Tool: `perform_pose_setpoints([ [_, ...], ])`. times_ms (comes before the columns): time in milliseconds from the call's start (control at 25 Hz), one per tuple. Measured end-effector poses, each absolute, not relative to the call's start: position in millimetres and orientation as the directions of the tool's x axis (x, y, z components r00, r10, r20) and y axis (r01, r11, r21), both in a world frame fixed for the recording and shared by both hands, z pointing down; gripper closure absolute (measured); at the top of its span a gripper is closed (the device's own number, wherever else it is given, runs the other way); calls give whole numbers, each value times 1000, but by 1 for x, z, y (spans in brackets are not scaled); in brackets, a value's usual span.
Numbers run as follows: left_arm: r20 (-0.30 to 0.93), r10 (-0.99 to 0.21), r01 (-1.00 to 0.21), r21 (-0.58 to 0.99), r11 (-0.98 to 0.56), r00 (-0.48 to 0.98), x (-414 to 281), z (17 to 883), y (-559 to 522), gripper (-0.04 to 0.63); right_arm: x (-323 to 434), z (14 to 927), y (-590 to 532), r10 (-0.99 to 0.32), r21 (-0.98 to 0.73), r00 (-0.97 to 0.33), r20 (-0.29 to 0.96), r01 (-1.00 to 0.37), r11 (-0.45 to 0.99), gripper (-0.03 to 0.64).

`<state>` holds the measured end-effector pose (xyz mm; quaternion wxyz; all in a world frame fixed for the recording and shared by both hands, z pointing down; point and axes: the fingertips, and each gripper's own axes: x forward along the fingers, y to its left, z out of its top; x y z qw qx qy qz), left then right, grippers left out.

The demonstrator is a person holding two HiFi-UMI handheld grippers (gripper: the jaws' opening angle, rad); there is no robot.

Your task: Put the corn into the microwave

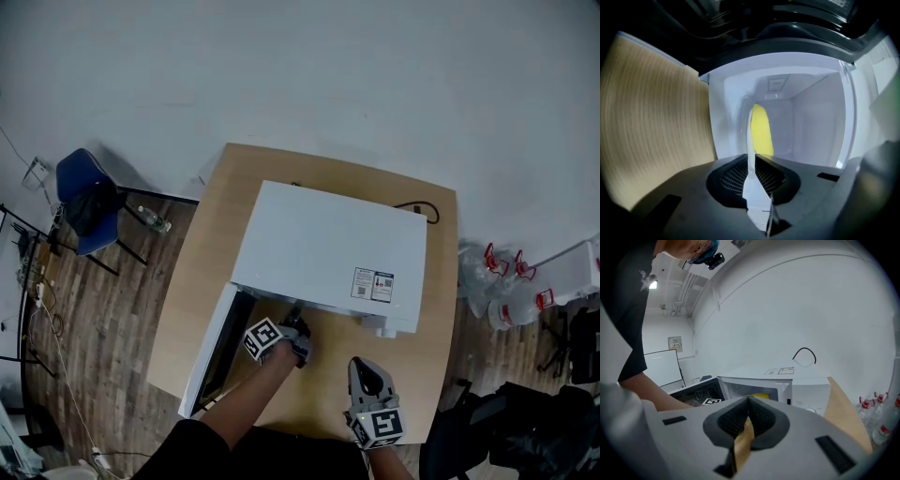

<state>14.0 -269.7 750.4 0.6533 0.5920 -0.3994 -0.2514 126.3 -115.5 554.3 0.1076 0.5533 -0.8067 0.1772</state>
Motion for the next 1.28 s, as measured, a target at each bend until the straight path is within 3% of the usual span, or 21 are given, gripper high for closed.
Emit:
perform_pose_setpoints([
  [80, 215, -783, -238, 967, 88, 583, 15, 742, -266, 544, 123, 555, -116, -851, -175, -370, 374, -929, 327, 557],
  [120, 226, -768, -308, 951, 40, 599, 16, 739, -264, 491, 122, 554, -116, -849, -176, -374, 375, -927, 331, 557],
  [280, 325, -734, -603, 785, -141, 596, 11, 733, -263, 485, 119, 553, -115, -849, -167, -382, 366, -924, 344, 557],
  [440, 357, -734, -741, 606, -289, 578, 19, 720, -275, 485, 122, 557, -110, -848, -175, -375, 376, -927, 333, 557],
  [640, 424, -716, -797, 519, -310, 555, 27, 729, -284, 485, 127, 554, -111, -853, -173, -356, 382, -934, 313, 557],
  [920, 409, -725, -804, 491, -336, 553, 38, 730, -296, 482, 134, 556, -111, -853, -168, -354, 384, -935, 312, 557],
  [1280, 411, -714, -786, 530, -319, 567, 37, 732, -295, 439, 133, 554, -112, -851, -162, -361, 382, -932, 323, 557],
])
